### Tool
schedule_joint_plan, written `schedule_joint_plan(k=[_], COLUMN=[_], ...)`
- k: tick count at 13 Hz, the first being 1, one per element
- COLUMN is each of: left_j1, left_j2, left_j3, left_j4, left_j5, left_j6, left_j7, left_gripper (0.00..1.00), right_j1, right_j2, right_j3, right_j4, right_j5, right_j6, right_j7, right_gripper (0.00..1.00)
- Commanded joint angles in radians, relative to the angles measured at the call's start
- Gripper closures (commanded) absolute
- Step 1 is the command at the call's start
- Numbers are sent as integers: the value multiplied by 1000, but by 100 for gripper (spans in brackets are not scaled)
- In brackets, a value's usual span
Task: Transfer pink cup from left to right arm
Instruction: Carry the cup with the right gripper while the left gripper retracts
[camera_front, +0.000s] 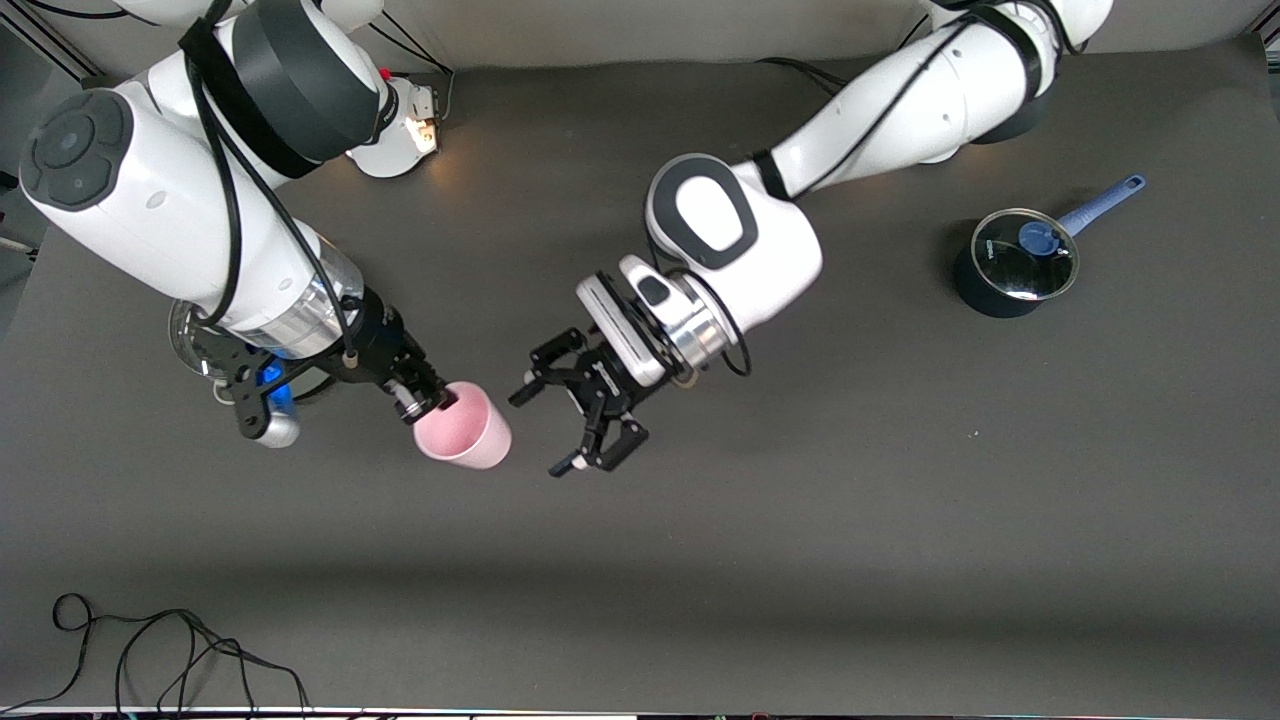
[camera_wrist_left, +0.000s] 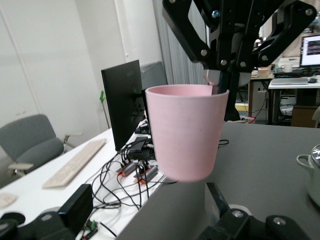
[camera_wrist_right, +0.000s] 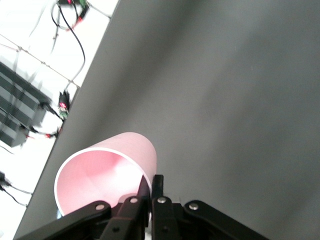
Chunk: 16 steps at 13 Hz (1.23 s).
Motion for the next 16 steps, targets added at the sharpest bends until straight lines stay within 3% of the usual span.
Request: schedule_joint_plan(k=[1,7,8,10,12,16], left_j1=[136,448,482,538,630,747], left_j2=[-29,-35,-35,-49,-62,-124], left_j3=[24,31,68,117,102,103], left_j4=[-79,-203,-209,-182,-174,-142], left_j5=[89,244,297,467,633,752], left_j6=[-218,-686,-771,-981,-1153,-1452], left_j7=[-13,-28,-64,-207,-378,-633], left_gripper=[0,0,0,0,0,0], right_j1=[-40,-220,-246,-294,-353,-450], right_j2=[14,5,4,2,0,-1], right_j3=[-4,-5,-5,-5,-5,-8], right_j4=[32,18,16,10,9,7], right_j5=[-53,-51,-53,-51,-48,-42], right_j6=[13,2,1,-16,-57,-158], right_j7=[-61,-370,-417,-534,-700,-1079], right_gripper=[100,100,100,100,100,100])
